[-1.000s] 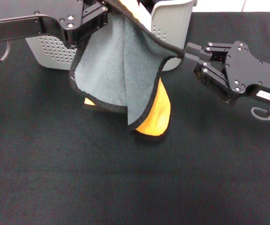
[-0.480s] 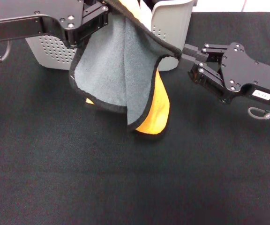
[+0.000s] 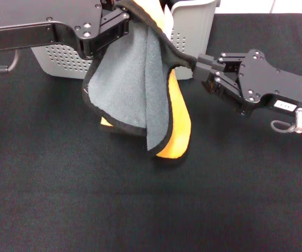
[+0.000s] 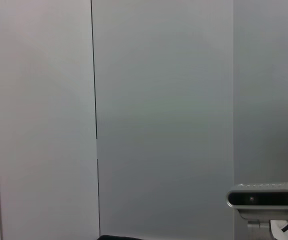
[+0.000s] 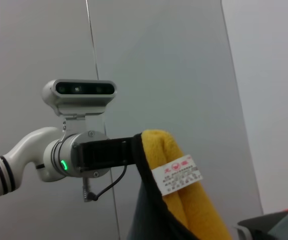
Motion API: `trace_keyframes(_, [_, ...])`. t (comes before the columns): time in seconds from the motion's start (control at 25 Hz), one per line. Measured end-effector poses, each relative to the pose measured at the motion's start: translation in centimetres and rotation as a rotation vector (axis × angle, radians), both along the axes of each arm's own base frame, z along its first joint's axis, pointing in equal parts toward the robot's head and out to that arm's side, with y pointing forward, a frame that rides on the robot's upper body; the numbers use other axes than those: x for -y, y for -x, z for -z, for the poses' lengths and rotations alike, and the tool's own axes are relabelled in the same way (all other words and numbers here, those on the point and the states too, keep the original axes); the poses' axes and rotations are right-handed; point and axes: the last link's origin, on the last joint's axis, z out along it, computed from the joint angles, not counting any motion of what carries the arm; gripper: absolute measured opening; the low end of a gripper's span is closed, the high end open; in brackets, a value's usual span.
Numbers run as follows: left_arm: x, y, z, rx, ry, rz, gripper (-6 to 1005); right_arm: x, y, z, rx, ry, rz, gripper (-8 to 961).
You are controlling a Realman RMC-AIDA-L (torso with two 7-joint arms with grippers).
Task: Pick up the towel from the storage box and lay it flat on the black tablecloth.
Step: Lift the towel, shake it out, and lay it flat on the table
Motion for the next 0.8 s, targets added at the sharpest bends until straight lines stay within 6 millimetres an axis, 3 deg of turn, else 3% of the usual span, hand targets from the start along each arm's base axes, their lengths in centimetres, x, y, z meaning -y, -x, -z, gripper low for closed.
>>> trace_keyframes(0.8, [0.41,-0.18,0.33,0.015,0.026,0.007,32,-0.05,0.24,0.52,0.019,0.019,-0.003,92])
